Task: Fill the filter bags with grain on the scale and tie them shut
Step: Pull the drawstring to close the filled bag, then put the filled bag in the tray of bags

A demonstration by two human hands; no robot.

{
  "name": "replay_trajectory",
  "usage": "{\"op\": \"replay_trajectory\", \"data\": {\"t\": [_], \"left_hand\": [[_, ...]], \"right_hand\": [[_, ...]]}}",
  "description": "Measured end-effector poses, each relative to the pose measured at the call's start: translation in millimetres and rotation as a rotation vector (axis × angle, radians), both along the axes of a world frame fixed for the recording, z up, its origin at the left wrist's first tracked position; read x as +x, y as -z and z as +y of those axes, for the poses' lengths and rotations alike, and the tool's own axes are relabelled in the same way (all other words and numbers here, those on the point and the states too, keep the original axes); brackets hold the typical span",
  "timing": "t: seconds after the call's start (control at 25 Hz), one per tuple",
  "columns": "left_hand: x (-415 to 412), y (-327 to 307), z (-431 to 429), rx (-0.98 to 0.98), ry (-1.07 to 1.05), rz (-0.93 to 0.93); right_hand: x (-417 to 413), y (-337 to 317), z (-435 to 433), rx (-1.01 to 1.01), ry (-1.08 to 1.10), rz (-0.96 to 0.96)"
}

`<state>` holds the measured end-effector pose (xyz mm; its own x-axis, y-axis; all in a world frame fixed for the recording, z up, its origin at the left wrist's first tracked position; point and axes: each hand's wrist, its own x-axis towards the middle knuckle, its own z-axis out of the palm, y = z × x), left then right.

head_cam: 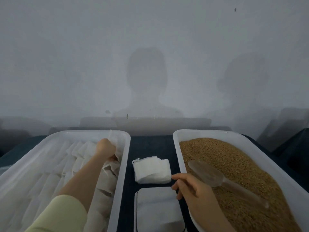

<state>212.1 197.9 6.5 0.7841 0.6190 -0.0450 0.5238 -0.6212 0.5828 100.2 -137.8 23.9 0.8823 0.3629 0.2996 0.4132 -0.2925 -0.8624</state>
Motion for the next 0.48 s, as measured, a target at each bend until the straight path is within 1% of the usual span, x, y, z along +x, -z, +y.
{"op": "replay_trajectory", "data": {"t": [0.12,0.16,0.24,0.32,0.36,0.4,0.44,0.48], "left_hand": [[-2,3,6,0.056,-0.021,0.069],[-3,-1,4,0.080,-0.010,0.062],[-10,-14,-7,0.106,0.004,-0.047],[-20,-28,-31,0.241,0.058,-0.228],[-25,-34,-47,0.320,0.127,-0.294],[-29,-38,-65,0.382,0.230,-0.313],[-34,-39,-85,0.443,0.352,-0.271],[-38,-37,-104,0.515,0.485,-0.168]], "right_hand": [[0,0,0,-0.007,-0.005,-0.005],[0,0,0,-0.010,-0.003,-0.011],[-1,-1,-1,-0.013,0.002,-0.020],[-2,-1,-2,-0.007,0.008,-0.026],[-2,-1,-2,-0.003,0.015,-0.029],[-2,-2,-2,0.005,0.024,-0.031],[-3,-3,-2,0.016,0.031,-0.031],[-4,-4,-1,0.024,0.036,-0.034]]}}
